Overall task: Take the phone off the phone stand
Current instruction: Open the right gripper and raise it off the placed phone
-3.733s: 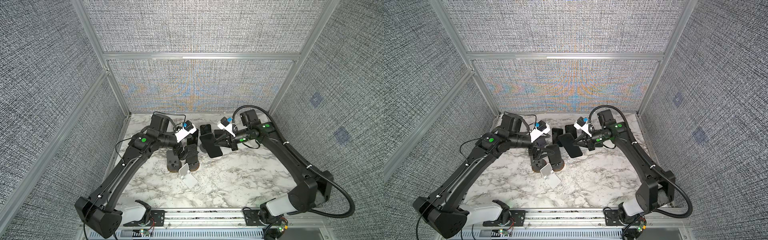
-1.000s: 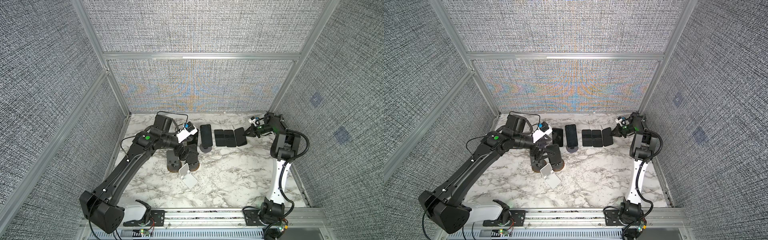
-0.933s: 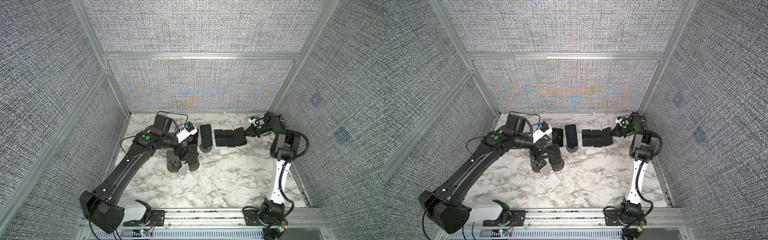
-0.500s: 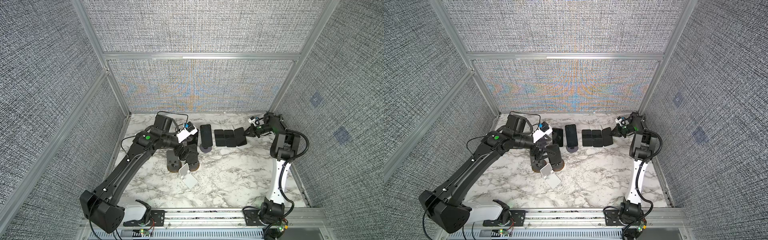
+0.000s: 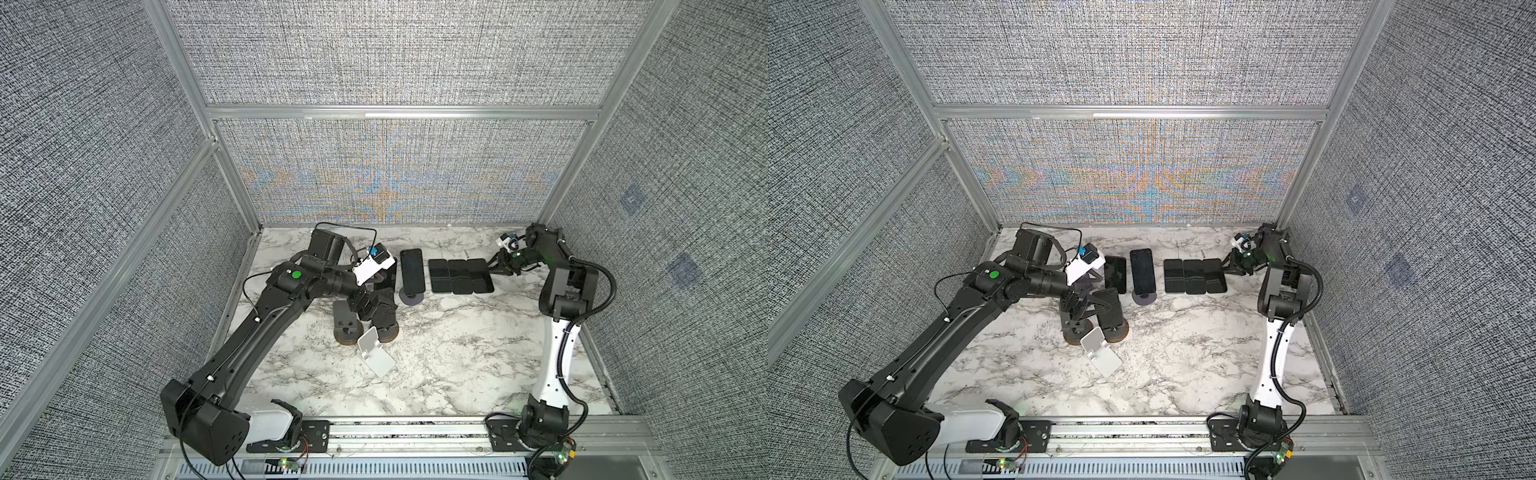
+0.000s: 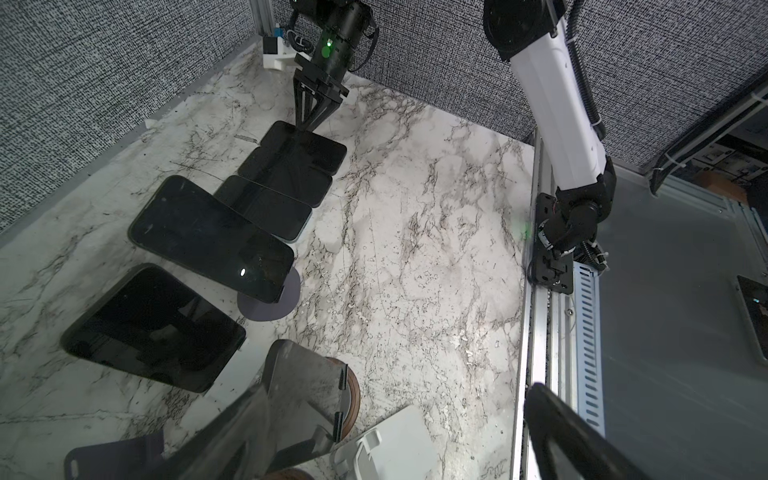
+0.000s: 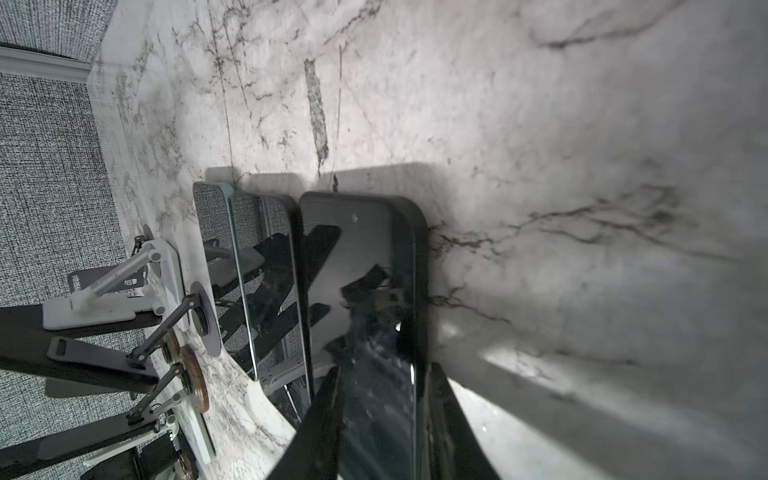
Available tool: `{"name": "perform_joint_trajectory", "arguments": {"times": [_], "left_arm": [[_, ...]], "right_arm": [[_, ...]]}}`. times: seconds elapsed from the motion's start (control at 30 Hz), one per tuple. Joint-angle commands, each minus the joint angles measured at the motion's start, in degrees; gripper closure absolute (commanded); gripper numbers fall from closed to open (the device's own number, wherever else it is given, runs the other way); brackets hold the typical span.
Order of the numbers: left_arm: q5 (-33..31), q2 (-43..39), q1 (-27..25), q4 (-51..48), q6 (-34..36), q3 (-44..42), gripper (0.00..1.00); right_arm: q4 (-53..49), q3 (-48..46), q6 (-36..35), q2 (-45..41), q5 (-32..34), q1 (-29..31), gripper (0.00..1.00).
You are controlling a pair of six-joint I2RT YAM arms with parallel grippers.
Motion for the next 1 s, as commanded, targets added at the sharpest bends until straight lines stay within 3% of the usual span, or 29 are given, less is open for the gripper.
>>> {"name": "perform_joint_trajectory", "arguments": {"times": [0.0,0.4,0.53,0.67,0.97], "left_arm": [[-0.08,0.06,0.16,-0.28,-0.31,0.40,0.03],[-0.01,-0.08,0.16,-0.47,-0.14,0.40,0.03],[-0.10,0.00,0.10,-0.47,-0.05,0.31,0.03],[-0.18,0.16,0.16,-0.61,-0.05,0.31,0.03],[-0.99,0.76,0.16,0.09,-0.39,0.14,0.03]], "right_arm": [[-1.04,0.38,0.35,0.15,-0.58,0.42,0.71],[0.20,-0.43,1.25,-2.03,0.79,0.30,0.57],[2.07,-2.46,1.75,-4.23,1.75,0.18,0.47],[7.35,-8.46,3.51,-9.63,2.28,-0.25,0.35],[19.12,-27.54,5.23,-28.46,2.92,-0.24,0.27]]}}
